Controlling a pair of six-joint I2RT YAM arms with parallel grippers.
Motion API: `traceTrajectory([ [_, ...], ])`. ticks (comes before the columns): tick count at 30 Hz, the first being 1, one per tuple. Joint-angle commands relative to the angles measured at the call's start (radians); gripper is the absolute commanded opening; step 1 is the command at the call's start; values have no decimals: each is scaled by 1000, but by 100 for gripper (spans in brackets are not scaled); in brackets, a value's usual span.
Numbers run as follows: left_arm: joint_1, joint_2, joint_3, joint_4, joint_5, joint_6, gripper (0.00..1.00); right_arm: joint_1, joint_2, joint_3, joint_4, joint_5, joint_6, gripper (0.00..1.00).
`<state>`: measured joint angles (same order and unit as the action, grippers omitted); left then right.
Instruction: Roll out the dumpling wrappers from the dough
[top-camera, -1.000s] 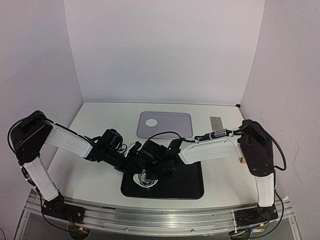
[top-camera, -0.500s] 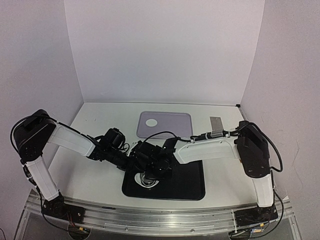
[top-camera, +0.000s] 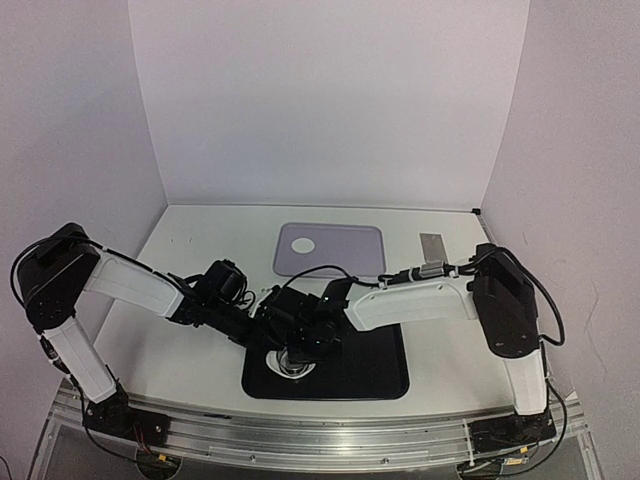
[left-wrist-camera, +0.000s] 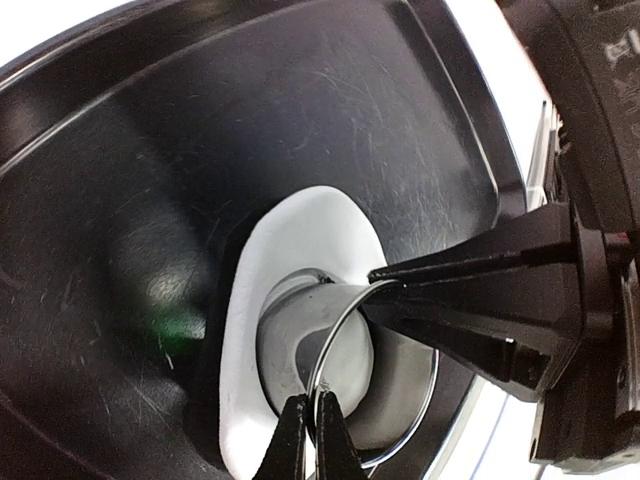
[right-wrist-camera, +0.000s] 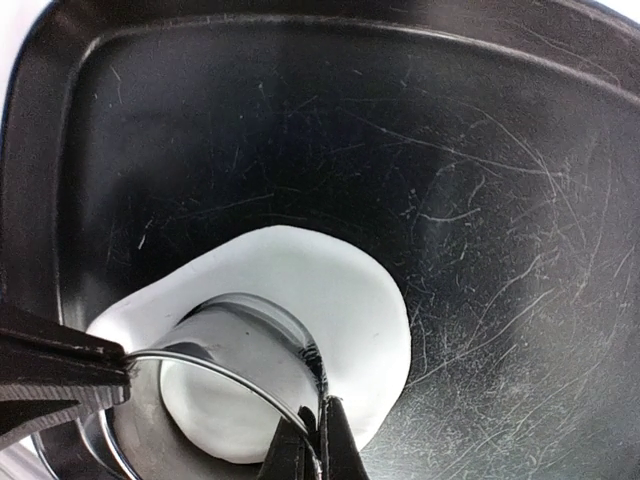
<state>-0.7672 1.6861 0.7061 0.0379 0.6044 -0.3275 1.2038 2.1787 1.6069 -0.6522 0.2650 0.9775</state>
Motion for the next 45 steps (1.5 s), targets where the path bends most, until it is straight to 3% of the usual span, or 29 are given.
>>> traceTrajectory([
  [1, -90, 72, -89, -229, 11, 73, 0, 47, 66, -160, 101, -41, -35, 0],
  [9, -109, 131, -17, -258, 11, 103, 0, 51, 93, -82, 185, 124, -220, 0],
  [14, -109, 125, 34, -272, 9, 132, 0, 51, 94, -93, 215, 186, -249, 0],
  [22, -111, 130, 18, -286, -1, 127, 0, 70, 81, -115, 242, 155, -239, 0],
  [34, -112, 145, -68, -244, 126, 31, 0, 110, 79, -152, 273, -43, -110, 0],
  [45, -52, 260, 77, -238, -39, 40, 0, -13, 69, -131, 273, -10, -72, 0],
])
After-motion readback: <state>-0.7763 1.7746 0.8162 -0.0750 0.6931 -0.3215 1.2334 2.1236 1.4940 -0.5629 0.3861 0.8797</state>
